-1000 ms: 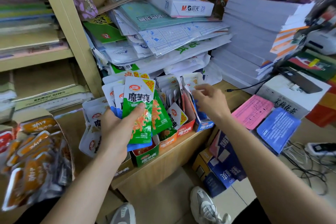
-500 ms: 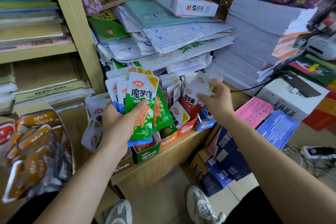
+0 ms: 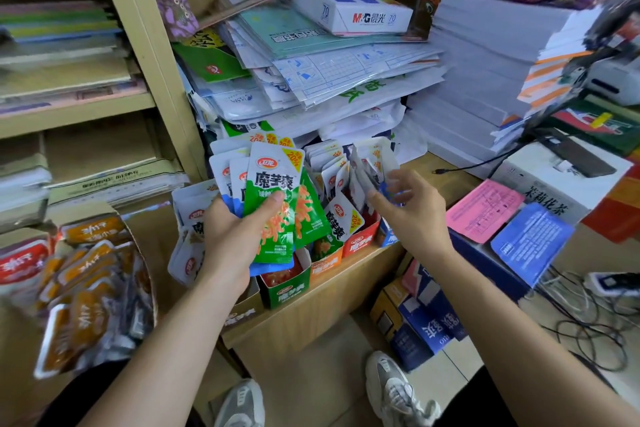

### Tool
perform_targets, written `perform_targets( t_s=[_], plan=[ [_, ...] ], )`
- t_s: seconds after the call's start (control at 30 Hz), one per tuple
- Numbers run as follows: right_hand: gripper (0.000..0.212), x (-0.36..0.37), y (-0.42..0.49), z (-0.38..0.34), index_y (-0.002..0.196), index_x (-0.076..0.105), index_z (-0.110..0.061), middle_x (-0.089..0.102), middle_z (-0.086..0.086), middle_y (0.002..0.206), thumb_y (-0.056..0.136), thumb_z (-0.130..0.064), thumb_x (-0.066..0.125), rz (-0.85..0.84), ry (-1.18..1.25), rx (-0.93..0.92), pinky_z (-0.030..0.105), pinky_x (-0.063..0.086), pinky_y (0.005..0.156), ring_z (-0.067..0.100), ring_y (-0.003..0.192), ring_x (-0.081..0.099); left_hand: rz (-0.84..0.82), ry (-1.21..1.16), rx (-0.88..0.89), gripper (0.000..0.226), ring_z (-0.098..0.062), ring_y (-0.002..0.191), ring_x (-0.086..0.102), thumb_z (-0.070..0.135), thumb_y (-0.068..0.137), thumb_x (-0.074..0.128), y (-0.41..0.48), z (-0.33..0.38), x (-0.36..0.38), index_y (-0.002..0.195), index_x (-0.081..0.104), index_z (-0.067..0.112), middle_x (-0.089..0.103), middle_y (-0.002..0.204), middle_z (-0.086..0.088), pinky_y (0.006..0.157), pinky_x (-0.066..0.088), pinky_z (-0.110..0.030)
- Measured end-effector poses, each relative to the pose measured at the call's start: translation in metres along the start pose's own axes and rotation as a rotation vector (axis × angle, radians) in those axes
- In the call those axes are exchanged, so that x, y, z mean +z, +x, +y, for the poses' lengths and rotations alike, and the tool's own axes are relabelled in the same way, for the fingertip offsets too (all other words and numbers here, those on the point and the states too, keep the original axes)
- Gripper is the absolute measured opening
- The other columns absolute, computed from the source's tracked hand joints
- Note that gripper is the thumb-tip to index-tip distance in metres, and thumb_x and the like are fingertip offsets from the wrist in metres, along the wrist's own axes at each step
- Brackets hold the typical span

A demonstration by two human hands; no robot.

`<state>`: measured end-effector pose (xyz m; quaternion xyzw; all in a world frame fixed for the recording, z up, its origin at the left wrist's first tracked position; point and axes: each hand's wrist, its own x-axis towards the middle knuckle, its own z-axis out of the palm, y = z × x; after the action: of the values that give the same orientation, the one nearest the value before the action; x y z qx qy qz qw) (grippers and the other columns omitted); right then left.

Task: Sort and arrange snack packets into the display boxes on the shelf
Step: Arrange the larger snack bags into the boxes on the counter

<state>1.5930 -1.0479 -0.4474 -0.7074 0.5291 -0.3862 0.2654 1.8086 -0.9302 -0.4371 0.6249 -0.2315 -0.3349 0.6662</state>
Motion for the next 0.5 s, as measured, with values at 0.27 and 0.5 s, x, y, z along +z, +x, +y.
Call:
perform_targets(
  t_s=[0.27,0.5],
  plan=[
    [0.024,0.041,-0.043,-0.009,0.111,0.069,-0.020,0.073,-0.009,0.084,0.088,-0.023,0.075,-0.134,-0.045,0.011,0.037,0.059,0.078,0.006,0.078,0.069,0.145,-0.084,0.142,0.035,-0.006,0.093,0.074,0.012,0.084,0.081,0.010,0.011,-0.015,0.117,0.070,0.016,0.077,0.104,0.007,0.069,0.061,-0.026],
    [0.019,0.060,-0.068,-0.020,0.106,0.072,-0.019,0.071,-0.014,0.084,0.089,-0.011,0.072,-0.096,-0.010,-0.254,0.021,0.056,0.071,0.004,0.076,0.067,0.198,-0.105,0.150,0.031,-0.006,0.092,0.074,0.015,0.085,0.081,0.021,0.018,-0.035,0.113,0.071,0.022,0.077,0.102,0.012,0.065,0.059,-0.025]
  ],
)
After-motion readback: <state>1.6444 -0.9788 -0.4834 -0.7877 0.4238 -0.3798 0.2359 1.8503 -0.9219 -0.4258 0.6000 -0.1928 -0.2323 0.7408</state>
